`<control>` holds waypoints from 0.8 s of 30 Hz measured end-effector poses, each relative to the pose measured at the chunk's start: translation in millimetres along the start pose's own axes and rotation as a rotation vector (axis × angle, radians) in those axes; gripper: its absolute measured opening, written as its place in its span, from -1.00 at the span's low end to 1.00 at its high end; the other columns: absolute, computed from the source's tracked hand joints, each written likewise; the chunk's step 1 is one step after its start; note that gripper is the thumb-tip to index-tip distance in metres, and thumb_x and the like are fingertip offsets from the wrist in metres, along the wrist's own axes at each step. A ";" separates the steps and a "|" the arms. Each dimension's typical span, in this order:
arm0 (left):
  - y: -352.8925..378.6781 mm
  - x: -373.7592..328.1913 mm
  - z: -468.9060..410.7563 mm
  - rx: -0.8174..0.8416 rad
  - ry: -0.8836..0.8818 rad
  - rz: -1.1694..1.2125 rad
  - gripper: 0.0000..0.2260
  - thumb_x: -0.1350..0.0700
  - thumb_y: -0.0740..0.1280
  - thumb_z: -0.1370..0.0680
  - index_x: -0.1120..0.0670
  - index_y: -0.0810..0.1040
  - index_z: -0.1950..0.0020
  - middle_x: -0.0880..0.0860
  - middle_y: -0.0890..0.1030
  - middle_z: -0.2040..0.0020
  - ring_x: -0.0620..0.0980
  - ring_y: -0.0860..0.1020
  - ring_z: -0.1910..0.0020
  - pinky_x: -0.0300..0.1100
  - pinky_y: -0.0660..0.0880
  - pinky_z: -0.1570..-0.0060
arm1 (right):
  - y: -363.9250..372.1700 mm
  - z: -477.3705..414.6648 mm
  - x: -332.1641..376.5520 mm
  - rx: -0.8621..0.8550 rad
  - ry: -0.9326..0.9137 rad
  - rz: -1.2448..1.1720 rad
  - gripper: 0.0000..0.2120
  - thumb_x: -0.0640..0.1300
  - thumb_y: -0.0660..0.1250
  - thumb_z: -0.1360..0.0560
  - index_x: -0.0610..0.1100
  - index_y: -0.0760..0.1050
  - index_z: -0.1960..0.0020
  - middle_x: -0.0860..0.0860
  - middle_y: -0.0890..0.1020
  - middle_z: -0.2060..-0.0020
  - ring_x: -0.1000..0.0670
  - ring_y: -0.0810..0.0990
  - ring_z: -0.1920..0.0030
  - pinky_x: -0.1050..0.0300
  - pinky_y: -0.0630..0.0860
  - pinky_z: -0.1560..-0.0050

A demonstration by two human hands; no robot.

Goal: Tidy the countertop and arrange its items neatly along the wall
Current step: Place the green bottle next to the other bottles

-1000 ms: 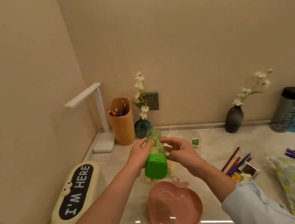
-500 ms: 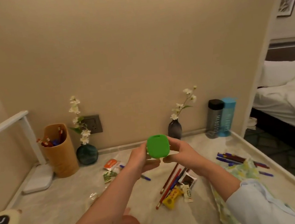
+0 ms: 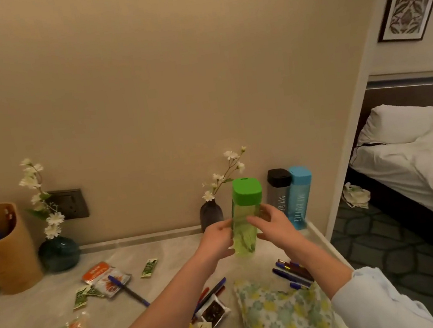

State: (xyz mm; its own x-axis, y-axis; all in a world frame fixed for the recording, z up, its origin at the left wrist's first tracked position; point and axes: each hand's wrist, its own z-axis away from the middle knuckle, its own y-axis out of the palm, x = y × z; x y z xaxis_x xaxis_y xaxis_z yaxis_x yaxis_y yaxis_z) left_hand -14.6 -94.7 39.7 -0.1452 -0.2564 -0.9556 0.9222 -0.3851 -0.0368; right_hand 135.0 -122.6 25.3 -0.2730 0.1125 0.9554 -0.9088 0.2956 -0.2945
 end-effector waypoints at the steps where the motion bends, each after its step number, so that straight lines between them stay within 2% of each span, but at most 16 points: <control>1: 6.3 0.8 -6.2 -0.004 -0.011 -0.001 -0.67 0.30 0.12 -0.60 -0.10 0.54 0.05 0.00 0.51 0.33 -0.08 0.43 0.33 -0.22 0.49 0.22 | -6.3 -5.5 -3.5 0.013 -0.003 0.007 -0.58 0.00 0.36 -0.52 0.00 0.41 -0.35 0.05 0.57 -0.23 0.03 0.54 -0.21 -0.05 0.53 -0.23; 4: 19.2 5.7 -26.4 -0.020 -0.038 -0.036 -0.65 0.34 0.11 -0.58 -0.06 0.54 -0.10 -0.01 0.45 0.40 -0.09 0.41 0.37 -0.21 0.45 0.24 | -19.5 -19.4 -12.6 0.057 0.002 0.016 -0.77 -0.08 0.30 -0.56 0.10 0.48 -0.20 0.07 0.61 -0.12 0.08 0.57 -0.12 0.08 0.56 -0.10; 8: 29.7 14.0 -57.7 -0.024 -0.080 -0.110 -0.55 0.37 0.12 -0.57 0.00 0.50 -0.35 0.01 0.44 0.38 -0.07 0.39 0.35 -0.20 0.43 0.22 | -29.9 -40.3 -27.2 0.095 0.035 0.041 -0.66 -0.27 0.28 -0.53 0.05 0.50 -0.23 0.06 0.62 -0.05 0.12 0.59 -0.02 0.25 0.54 0.10; 12: 35.2 19.3 -80.3 -0.032 -0.073 -0.136 -0.54 0.37 0.14 -0.57 0.03 0.45 -0.41 0.04 0.46 0.32 -0.07 0.42 0.30 -0.21 0.45 0.21 | -33.0 -62.5 -43.2 0.082 0.058 0.064 -0.56 -0.38 0.28 -0.44 -0.05 0.54 -0.26 0.03 0.66 -0.02 0.10 0.59 0.04 0.15 0.55 -0.02; 16: 39.1 19.6 -101.4 -0.011 -0.079 -0.135 -0.56 0.38 0.10 -0.58 0.05 0.46 -0.38 0.04 0.57 0.21 -0.13 0.50 0.31 -0.32 0.48 0.32 | -29.7 -79.1 -53.8 0.039 0.082 0.036 -0.60 -0.42 0.28 -0.41 -0.09 0.55 -0.17 0.01 0.66 0.01 0.01 0.61 -0.02 0.05 0.57 -0.11; 18: 40.6 18.4 -109.5 -0.002 -0.072 -0.144 -0.56 0.35 0.08 -0.60 0.03 0.44 -0.40 0.05 0.60 0.03 -0.11 0.55 0.19 -0.32 0.51 0.28 | -26.6 -84.4 -55.0 -0.001 0.073 0.016 -0.60 -0.41 0.30 -0.42 -0.01 0.48 -0.13 0.03 0.63 0.00 0.02 0.58 -0.05 0.06 0.56 -0.11; 20: 42.4 17.1 -115.7 0.005 -0.052 -0.152 -0.55 0.33 0.07 -0.60 -0.02 0.41 -0.41 0.03 0.57 -0.07 -0.05 0.53 0.04 -0.23 0.50 0.15 | -24.2 -88.5 -57.0 -0.043 0.060 0.009 -0.54 -0.37 0.35 -0.42 -0.03 0.43 -0.25 0.01 0.58 -0.06 0.02 0.55 -0.09 0.12 0.52 -0.08; 22: 43.6 17.9 -121.2 0.018 -0.036 -0.146 -0.54 0.34 0.08 -0.59 -0.06 0.39 -0.40 -0.01 0.55 -0.06 -0.04 0.49 0.00 -0.21 0.48 0.13 | -21.3 -92.1 -61.5 -0.082 0.059 0.020 -0.50 -0.32 0.39 -0.41 -0.09 0.39 -0.31 0.01 0.54 -0.13 0.02 0.53 -0.13 0.15 0.49 -0.08; 24: 45.8 21.3 -126.5 0.031 -0.017 -0.124 -0.58 0.36 0.12 -0.60 -0.06 0.43 -0.33 -0.07 0.54 0.03 -0.11 0.49 0.09 -0.32 0.49 0.25 | -19.6 -94.1 -66.3 -0.108 0.066 0.019 -0.50 -0.30 0.41 -0.41 -0.07 0.37 -0.29 0.00 0.54 -0.15 0.02 0.53 -0.15 0.07 0.53 -0.15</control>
State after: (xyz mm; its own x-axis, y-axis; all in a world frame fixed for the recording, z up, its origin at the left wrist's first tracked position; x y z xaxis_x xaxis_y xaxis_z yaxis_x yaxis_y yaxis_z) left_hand 69.8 -5.7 -19.4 -0.2636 -0.2203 -0.9391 0.8851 -0.4422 -0.1447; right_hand 200.6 -46.6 -34.3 -0.2650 0.1800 0.9473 -0.8633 0.3933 -0.3162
